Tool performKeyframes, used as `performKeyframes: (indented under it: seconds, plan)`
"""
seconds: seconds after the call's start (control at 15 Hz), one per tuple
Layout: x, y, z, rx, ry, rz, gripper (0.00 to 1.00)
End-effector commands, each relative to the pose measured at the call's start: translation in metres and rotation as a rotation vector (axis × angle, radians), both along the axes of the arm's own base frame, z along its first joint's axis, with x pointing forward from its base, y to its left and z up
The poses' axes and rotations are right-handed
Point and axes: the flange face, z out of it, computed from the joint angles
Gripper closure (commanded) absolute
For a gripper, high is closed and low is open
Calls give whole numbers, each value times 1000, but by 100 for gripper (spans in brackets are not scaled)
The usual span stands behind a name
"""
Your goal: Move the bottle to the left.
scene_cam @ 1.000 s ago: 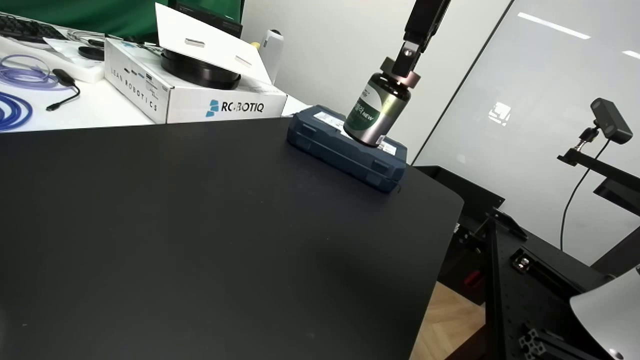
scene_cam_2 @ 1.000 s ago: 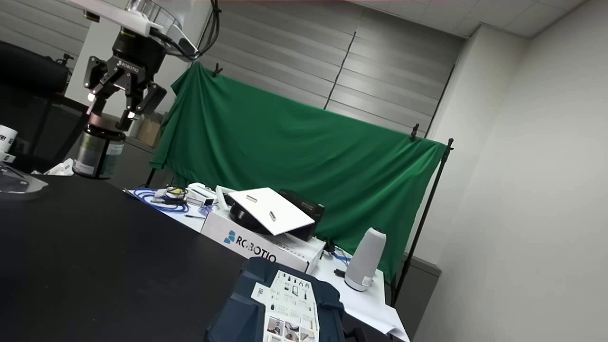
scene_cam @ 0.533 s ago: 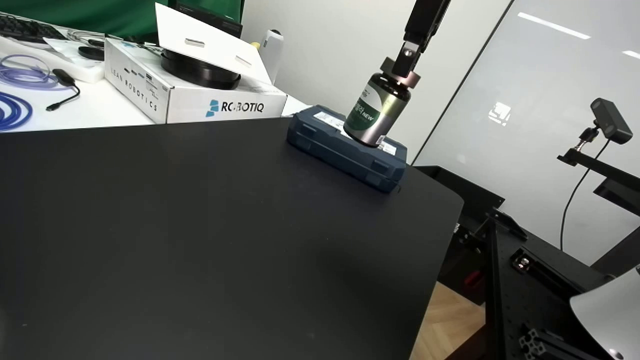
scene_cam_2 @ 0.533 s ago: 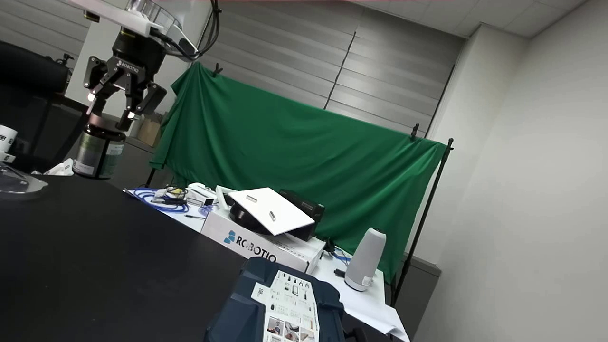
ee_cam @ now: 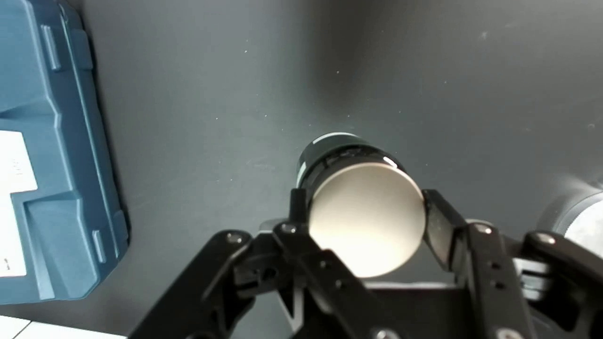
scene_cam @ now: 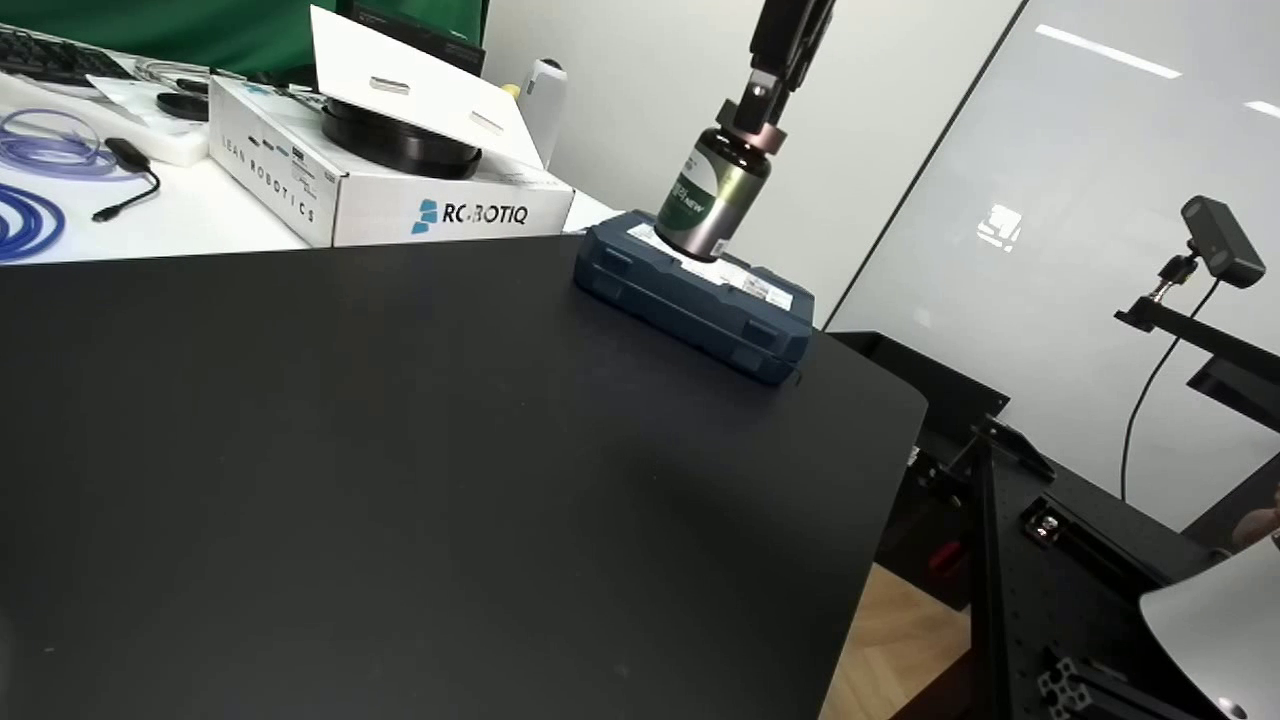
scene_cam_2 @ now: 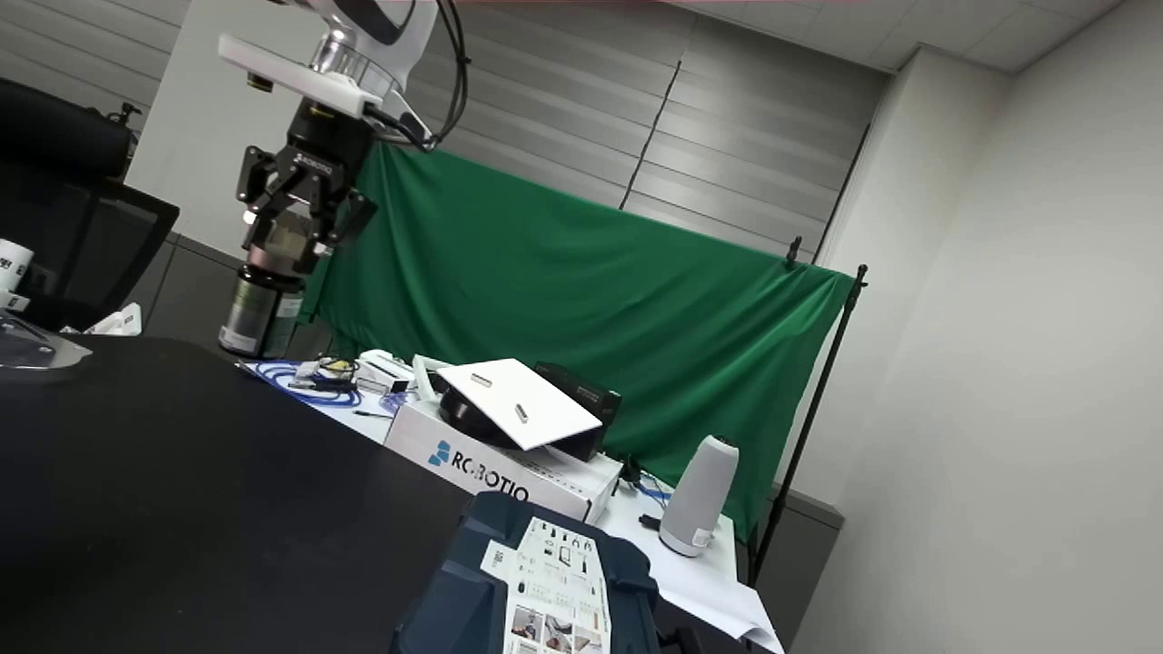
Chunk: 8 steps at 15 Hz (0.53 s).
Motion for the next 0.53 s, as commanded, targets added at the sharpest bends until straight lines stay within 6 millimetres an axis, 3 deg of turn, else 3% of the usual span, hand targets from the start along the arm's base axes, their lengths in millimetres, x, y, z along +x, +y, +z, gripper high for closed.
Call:
performKeyframes:
  seconds: [0.0, 0.2, 0.47]
  plan:
    - [65, -27, 4, -15, 17, 16, 64]
    - [106, -40, 3, -29, 14, 25, 64]
    - [145, -30, -2, -33, 0, 68, 64]
